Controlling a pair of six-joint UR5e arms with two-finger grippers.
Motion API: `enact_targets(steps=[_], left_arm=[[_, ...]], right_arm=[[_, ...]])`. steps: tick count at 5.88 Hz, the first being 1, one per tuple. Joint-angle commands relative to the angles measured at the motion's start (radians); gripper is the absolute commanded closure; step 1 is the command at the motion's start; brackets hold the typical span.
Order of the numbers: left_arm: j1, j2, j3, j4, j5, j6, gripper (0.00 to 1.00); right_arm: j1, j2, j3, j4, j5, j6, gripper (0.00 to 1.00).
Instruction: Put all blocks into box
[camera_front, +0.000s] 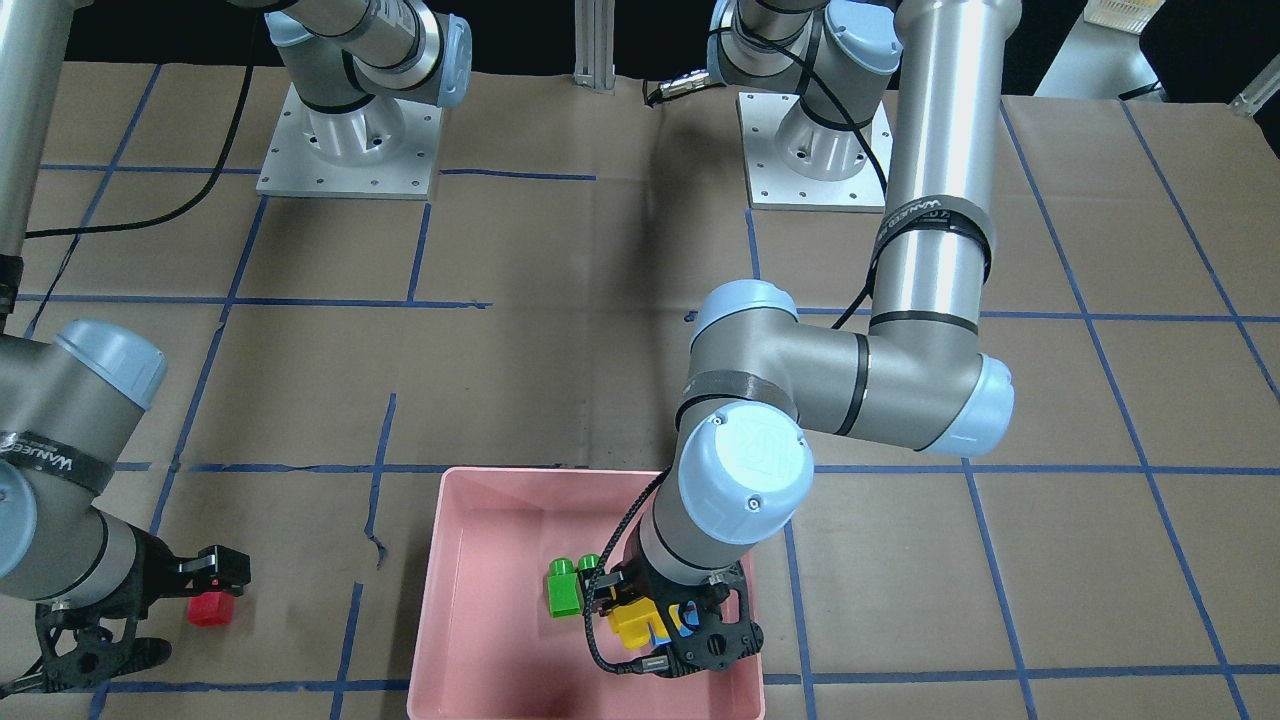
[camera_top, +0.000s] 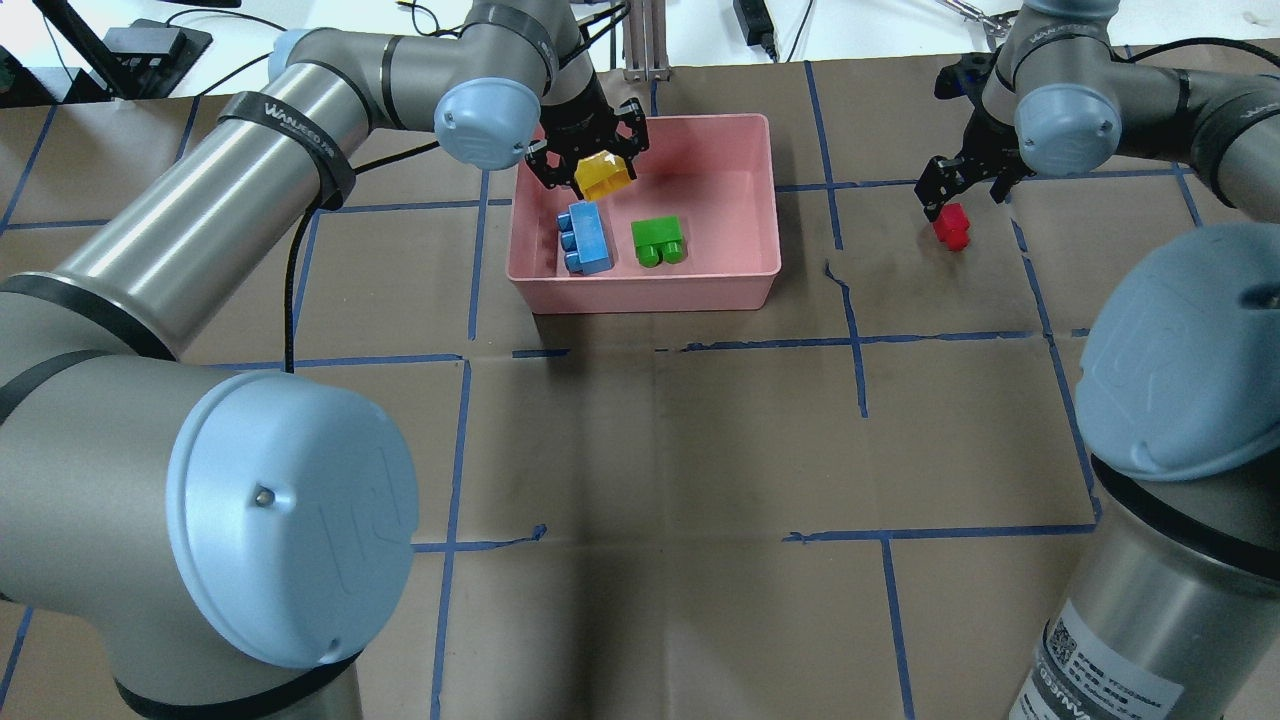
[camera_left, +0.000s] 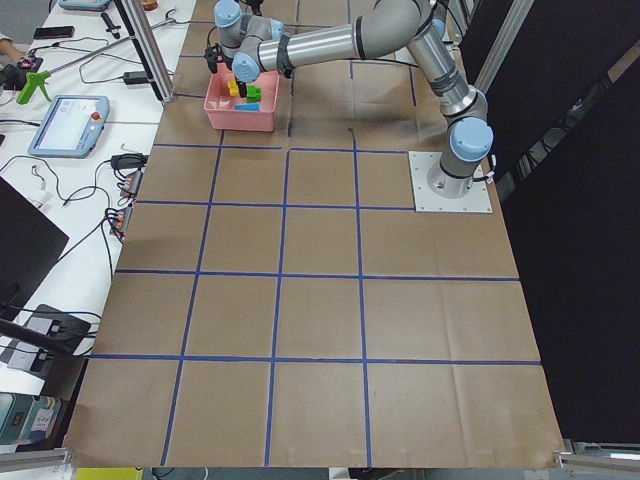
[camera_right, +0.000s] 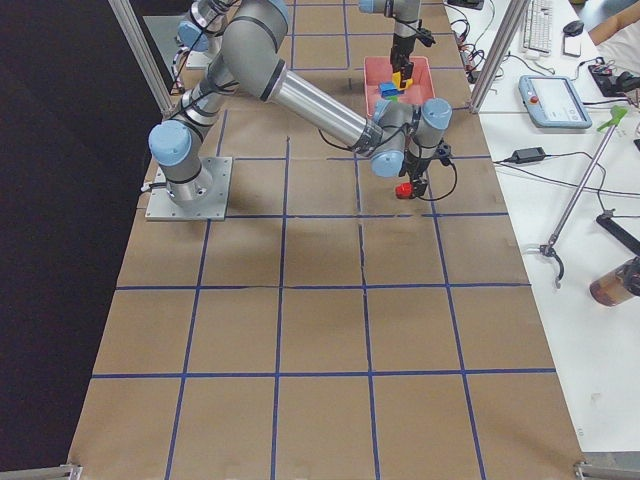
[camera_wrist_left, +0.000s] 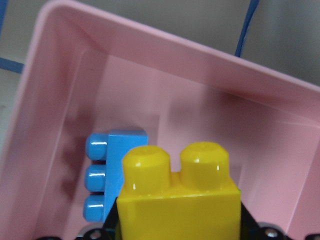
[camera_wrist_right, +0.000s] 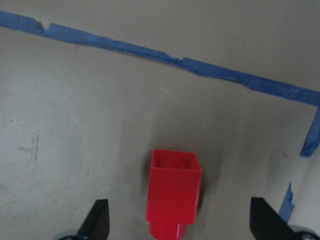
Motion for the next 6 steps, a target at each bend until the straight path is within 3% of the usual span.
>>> enact_targets(steps=[1,2,3,5,6], left_arm=[[-0.003,0.029,-0.028,0.007,0.003,0.003,0.01],[0.005,0.096,-0.043,-0.082,0.006,0.028,0.01],[0.046,0.235,-0.060,-0.264,0.075,0.149,0.01],[0.167,0.472,-0.143,-0.448,0.078,0.364,0.01],[0.169,0.552,-0.149,-0.532,0.083,0.376,0.01]], right_arm=[[-0.001,0.003,0.013,-0.001,-0.001,0.016,0.29],[-0.001,0.003,0.012,-0.001,-0.001,0.017,0.52],[-0.001,0.003,0.010,-0.001,-0.001,0.019,0.71],[-0.001,-0.005,-0.013,-0.001,0.001,0.043,0.89],[-0.001,-0.023,-0.051,0.012,0.002,0.043,0.90]])
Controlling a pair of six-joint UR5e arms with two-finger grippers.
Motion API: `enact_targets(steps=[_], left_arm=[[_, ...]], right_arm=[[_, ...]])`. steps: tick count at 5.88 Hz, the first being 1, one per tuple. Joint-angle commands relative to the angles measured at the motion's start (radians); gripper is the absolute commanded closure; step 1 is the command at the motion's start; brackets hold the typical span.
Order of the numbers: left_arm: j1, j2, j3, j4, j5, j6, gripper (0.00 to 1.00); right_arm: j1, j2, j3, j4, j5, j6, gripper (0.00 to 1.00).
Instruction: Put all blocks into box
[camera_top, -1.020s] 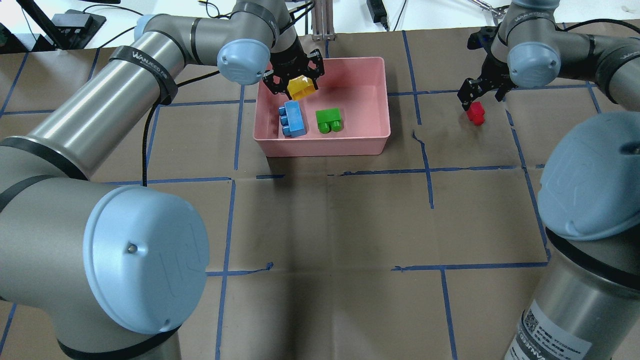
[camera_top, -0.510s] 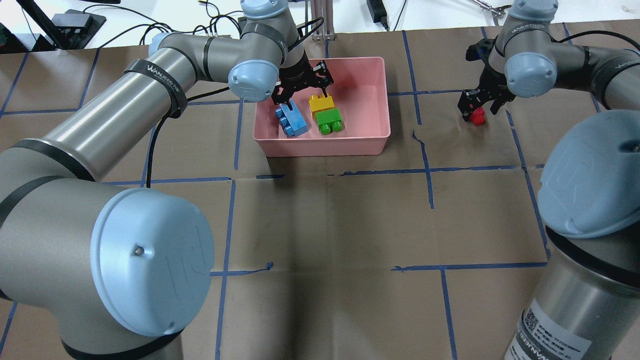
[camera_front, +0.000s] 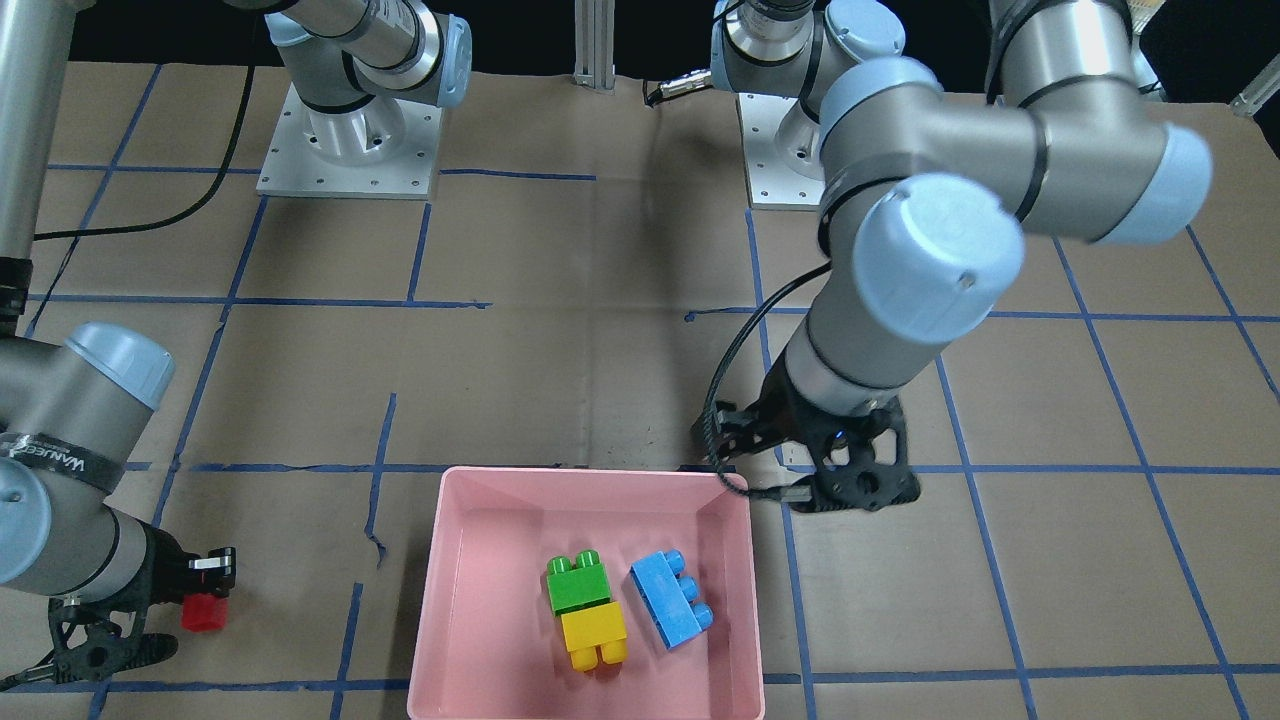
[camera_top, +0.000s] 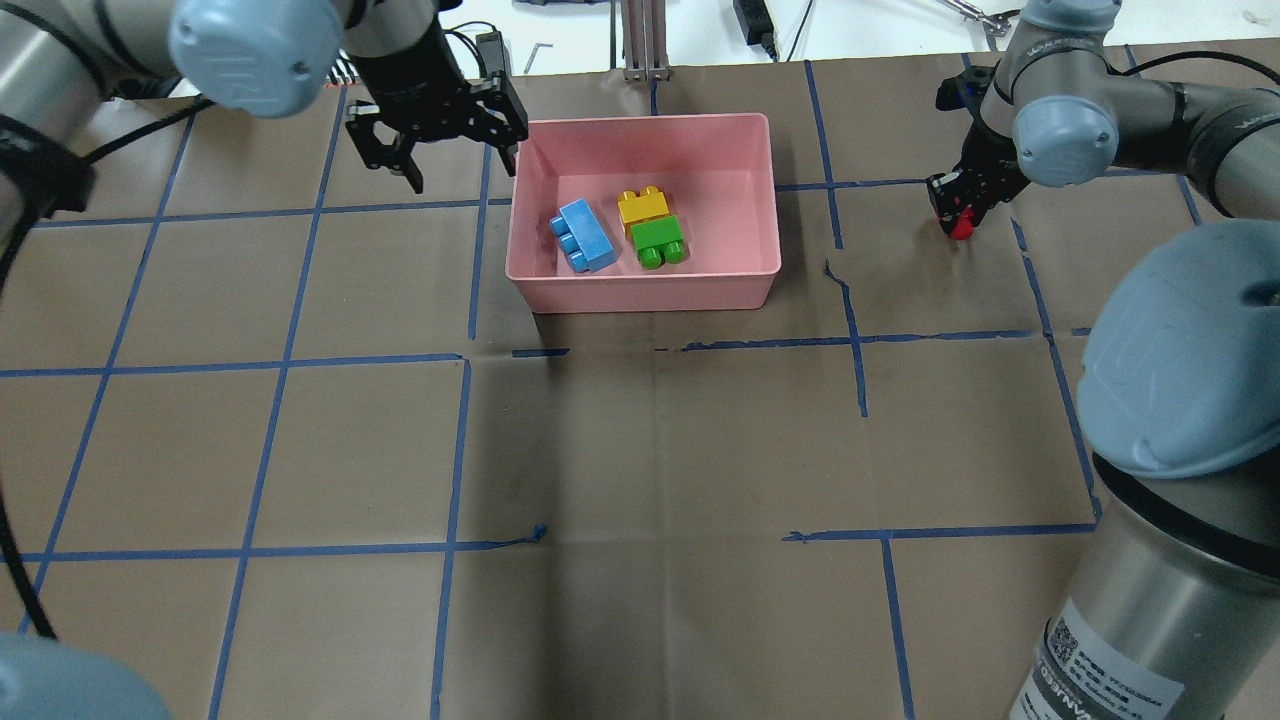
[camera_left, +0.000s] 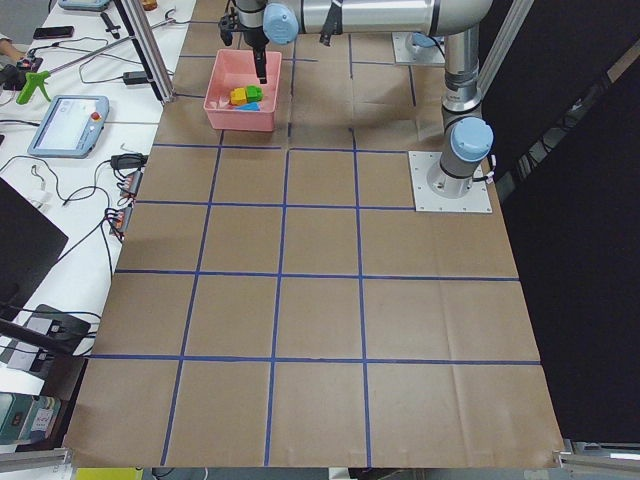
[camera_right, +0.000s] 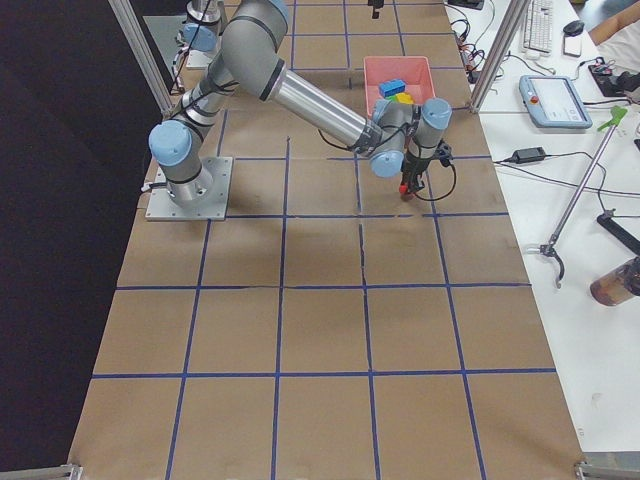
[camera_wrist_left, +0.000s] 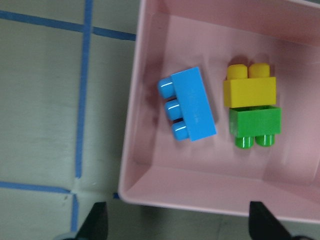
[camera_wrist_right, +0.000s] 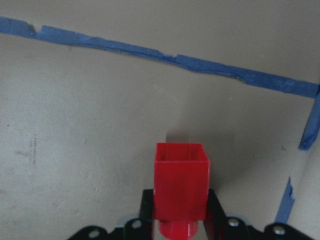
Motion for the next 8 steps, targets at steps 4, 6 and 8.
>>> enact_targets(steps=[4,6,8], left_arm=[[0.066,0.225,-0.098,-0.056,0.013,0.068,0.01],[0.069,0.234,-0.110,-0.022,0.022,0.084,0.01],[0.071,0.239,-0.107,-0.019,0.020,0.080,0.01]], right_arm=[[0.108,-0.146,-0.275,0.408,0.015,0.288,0.90],[0.297,-0.134,-0.289,0.387,0.021,0.612,0.90],[0.453,-0.033,-0.287,0.272,0.028,0.808,0.89]])
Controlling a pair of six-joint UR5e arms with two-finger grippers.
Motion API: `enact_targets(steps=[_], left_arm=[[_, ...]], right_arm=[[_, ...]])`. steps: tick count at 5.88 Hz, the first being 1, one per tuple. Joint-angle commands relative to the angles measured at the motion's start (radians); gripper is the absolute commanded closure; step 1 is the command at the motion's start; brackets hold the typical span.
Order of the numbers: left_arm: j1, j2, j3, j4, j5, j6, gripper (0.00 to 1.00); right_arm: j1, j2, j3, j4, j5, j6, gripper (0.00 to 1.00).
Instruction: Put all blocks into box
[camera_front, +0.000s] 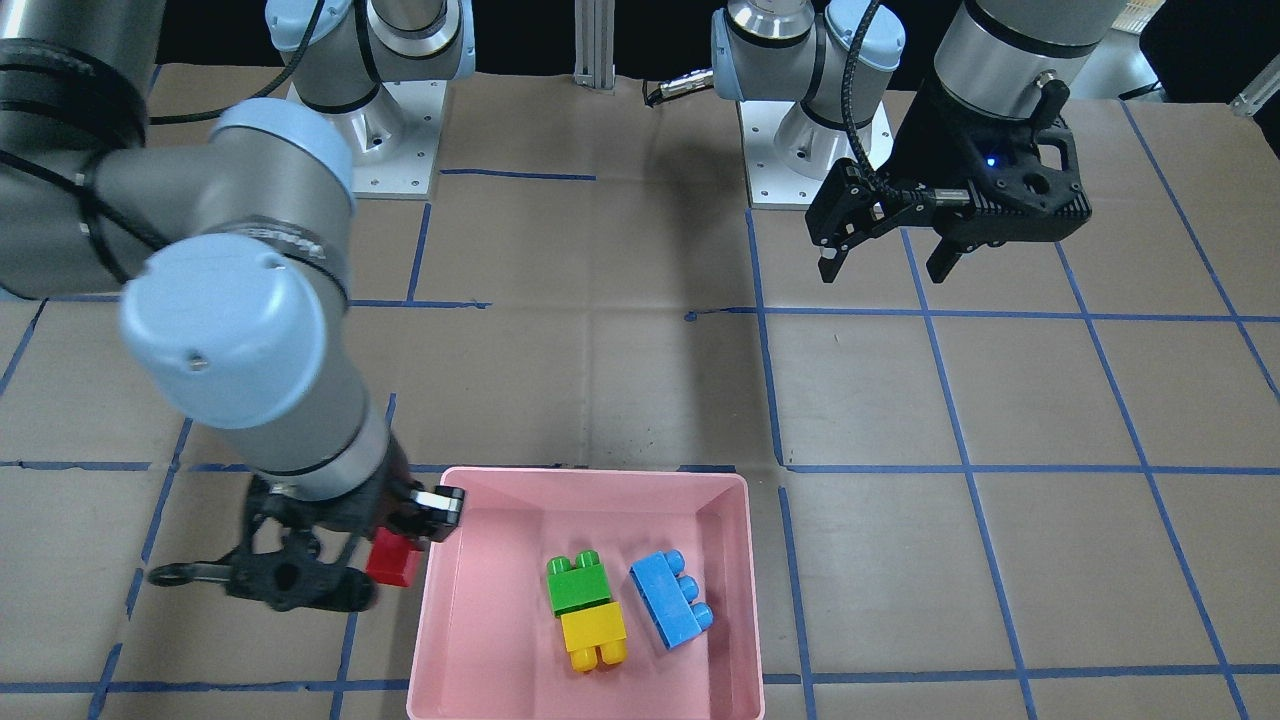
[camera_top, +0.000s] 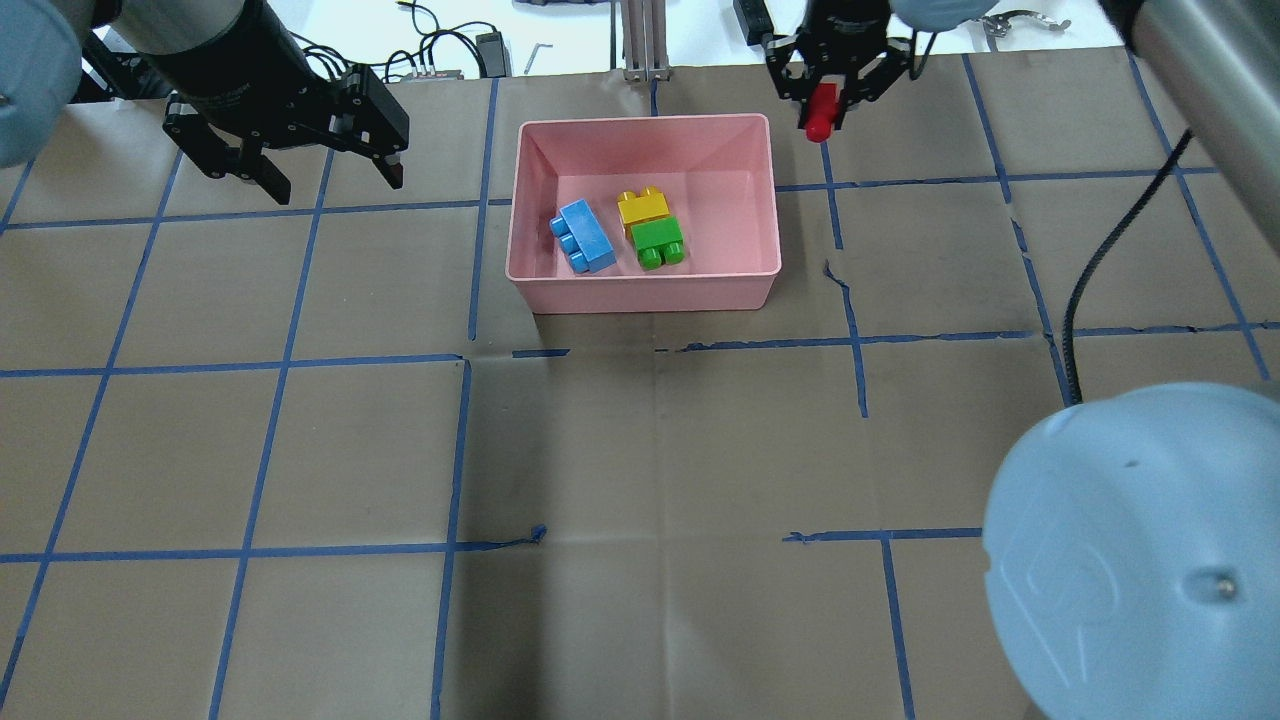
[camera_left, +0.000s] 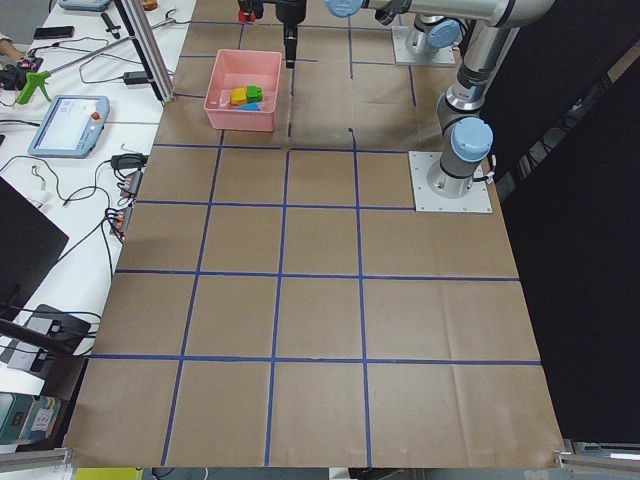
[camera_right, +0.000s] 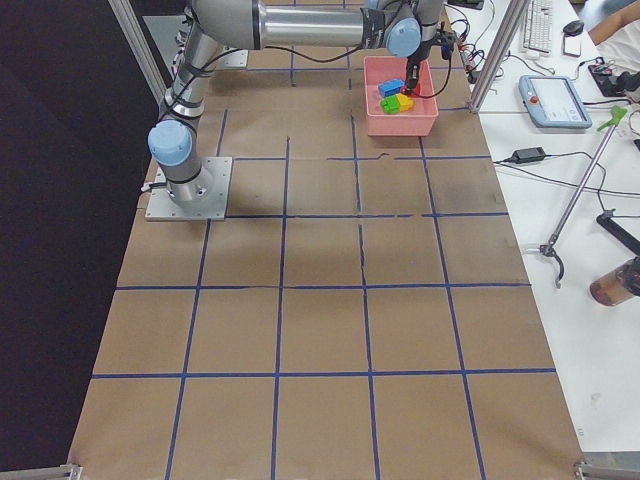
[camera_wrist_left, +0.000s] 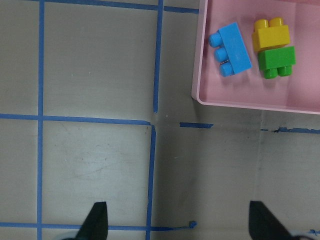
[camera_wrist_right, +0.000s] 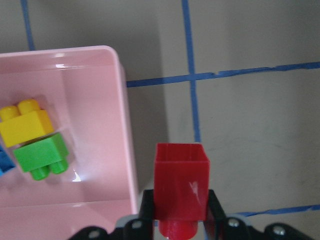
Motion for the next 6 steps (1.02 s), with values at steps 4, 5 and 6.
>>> enact_targets(steps=[4,5,6], left_arm=[[-0.001,-0.007,0.011,0.034,0.003,-0.034,0.01],[-0.001,-0.004,0.014,0.031,0.005,-0.034,0.01],[-0.001,-0.003,0.014,0.030,0.005,-0.034,0.01]], right_arm=[[0.105,0.127,0.004,-0.121,0.016,0.077,0.00],[0.105,0.119,0.004,-0.121,0.016,0.075,0.00],[0.104,0.112,0.002,-0.121,0.011,0.075,0.00]])
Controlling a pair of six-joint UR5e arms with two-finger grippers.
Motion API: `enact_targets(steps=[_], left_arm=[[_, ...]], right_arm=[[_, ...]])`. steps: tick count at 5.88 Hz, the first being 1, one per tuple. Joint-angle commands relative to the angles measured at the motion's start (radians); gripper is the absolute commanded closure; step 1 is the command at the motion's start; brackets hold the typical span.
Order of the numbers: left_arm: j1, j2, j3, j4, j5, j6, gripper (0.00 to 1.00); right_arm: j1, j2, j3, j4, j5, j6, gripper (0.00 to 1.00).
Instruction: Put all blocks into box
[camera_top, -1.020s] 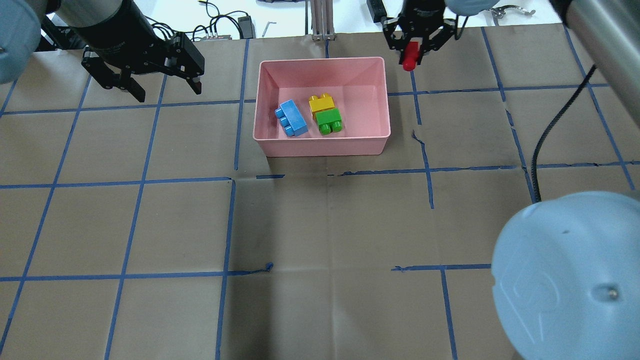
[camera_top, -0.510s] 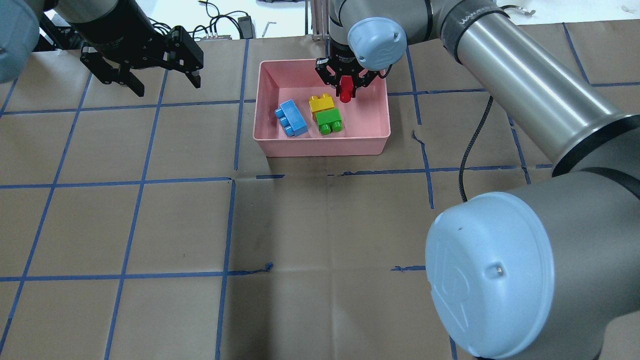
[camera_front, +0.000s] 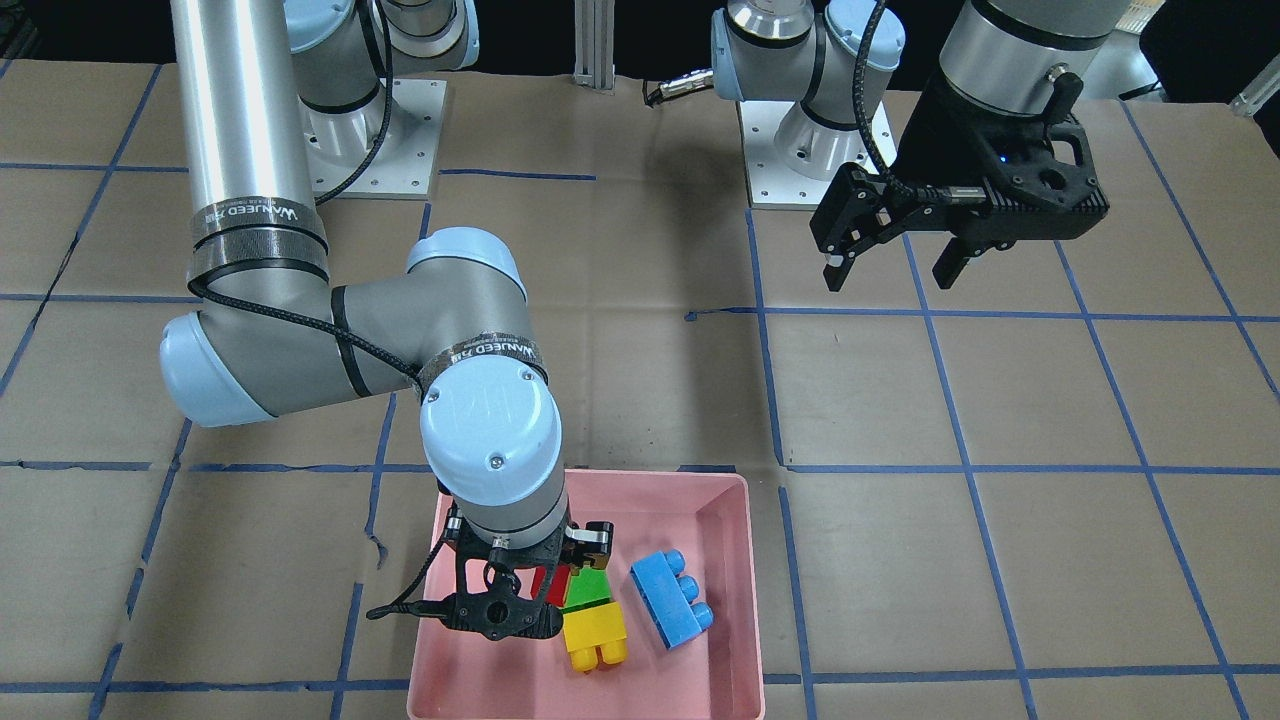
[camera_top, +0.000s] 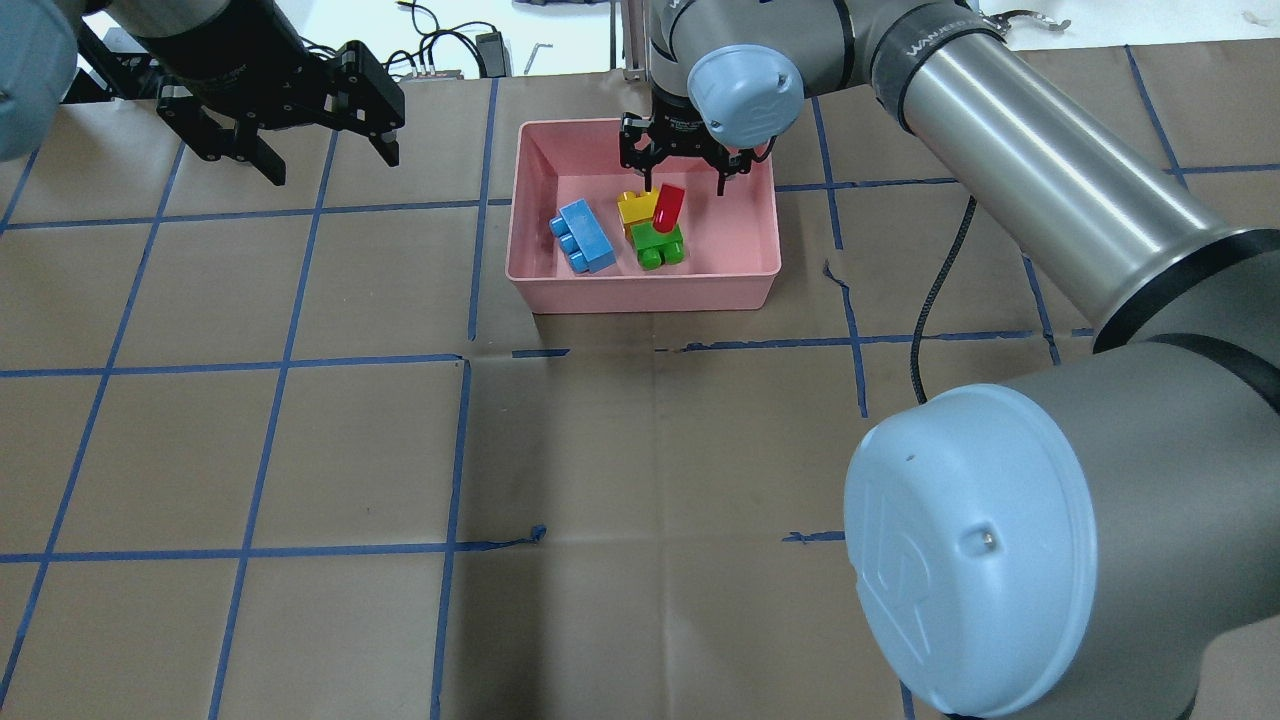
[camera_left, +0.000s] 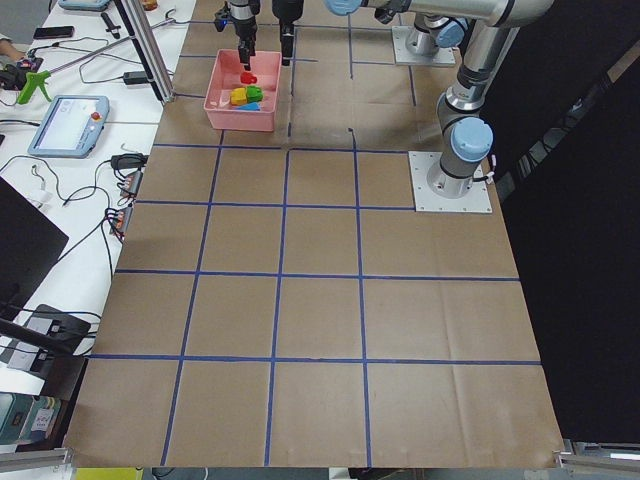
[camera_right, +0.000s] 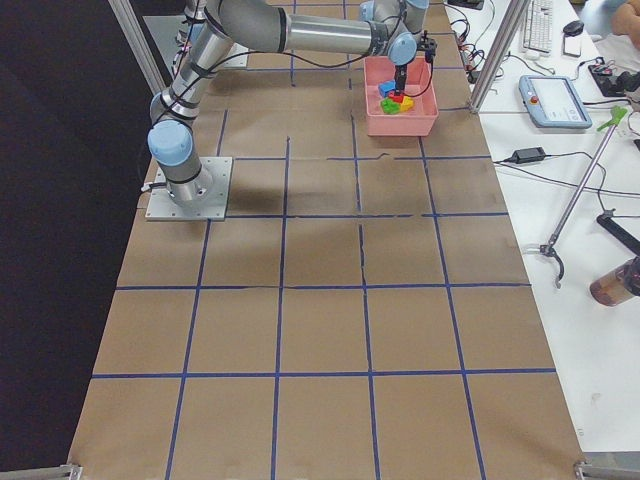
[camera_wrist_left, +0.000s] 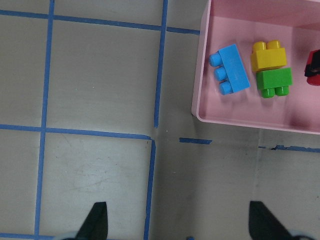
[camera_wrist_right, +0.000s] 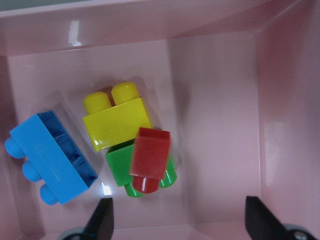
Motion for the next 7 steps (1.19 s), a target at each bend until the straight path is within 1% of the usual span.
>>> enact_targets(steps=[1,2,3,4,5,6,7], left_arm=[[0.000,0.005,0.001,-0.009,0.001,0.000,0.01],[0.000,0.006,0.000,-0.011,0.001,0.000,0.01],[0.000,0.008,0.000,-0.011,0.001,0.000,0.01],[0.000,0.008,0.000,-0.011,0.001,0.000,0.01],[0.000,0.009,-0.003,-0.012,0.002,0.000,0.01],[0.000,0.009,-0.002,-0.012,0.002,0.000,0.01],[-0.002,0.009,-0.002,-0.012,0.002,0.000,0.01]], right_arm=[[-0.003,-0.008,0.000,0.002,-0.006,-0.001,0.00],[-0.018,-0.011,-0.006,0.003,0.000,-0.005,0.00],[-0.036,-0.052,-0.003,0.017,-0.005,-0.046,0.00],[-0.087,-0.125,0.006,0.116,-0.009,-0.107,0.00],[-0.159,-0.206,0.031,0.215,-0.011,-0.220,0.00],[-0.211,-0.310,0.118,0.260,-0.015,-0.308,0.01],[-0.237,-0.425,0.237,0.258,-0.019,-0.321,0.00]])
